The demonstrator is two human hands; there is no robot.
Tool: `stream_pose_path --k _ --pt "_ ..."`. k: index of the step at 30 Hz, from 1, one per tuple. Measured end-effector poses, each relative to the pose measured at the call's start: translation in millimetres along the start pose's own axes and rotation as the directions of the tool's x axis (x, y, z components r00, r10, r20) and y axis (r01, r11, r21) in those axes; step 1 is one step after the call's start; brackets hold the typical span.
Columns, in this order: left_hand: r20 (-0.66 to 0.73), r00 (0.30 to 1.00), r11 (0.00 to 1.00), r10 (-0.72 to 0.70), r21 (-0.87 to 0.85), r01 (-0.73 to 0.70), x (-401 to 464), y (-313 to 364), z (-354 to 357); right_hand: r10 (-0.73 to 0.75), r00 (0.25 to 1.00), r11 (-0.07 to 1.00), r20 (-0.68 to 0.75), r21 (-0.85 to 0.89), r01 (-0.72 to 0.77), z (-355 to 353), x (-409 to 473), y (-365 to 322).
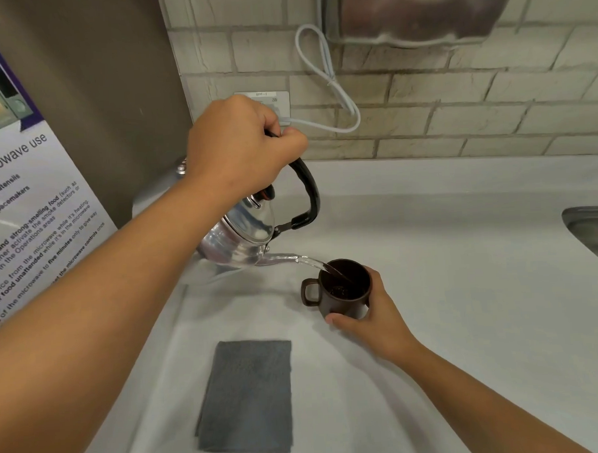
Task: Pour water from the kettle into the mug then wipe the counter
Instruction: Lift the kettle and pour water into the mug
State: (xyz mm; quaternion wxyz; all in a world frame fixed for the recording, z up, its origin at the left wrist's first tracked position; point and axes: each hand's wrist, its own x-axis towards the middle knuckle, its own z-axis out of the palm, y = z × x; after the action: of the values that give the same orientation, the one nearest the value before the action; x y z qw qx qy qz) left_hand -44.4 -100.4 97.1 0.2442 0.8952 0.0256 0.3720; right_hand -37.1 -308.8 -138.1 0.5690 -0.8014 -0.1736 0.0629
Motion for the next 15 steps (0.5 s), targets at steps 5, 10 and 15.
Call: stream_pose_path --k 5,10,15 --pt "0.004 1.0 1.0 0.019 0.011 -0.019 3.8 3.4 1.1 -0.001 1.0 1.0 -0.005 -0.009 0.001 0.2 -0.5 1.7" --pt "0.0 1.0 1.0 0.031 -0.005 -0.031 3.0 0.0 1.0 0.005 1.0 1.0 -0.009 -0.013 -0.005 0.7 0.5 0.4" --pt "-0.003 1.0 0.998 0.0 -0.069 0.0 -1.3 -12.0 2.6 0.012 1.0 1.0 -0.003 -0.003 -0.012 0.5 -0.1 0.7"
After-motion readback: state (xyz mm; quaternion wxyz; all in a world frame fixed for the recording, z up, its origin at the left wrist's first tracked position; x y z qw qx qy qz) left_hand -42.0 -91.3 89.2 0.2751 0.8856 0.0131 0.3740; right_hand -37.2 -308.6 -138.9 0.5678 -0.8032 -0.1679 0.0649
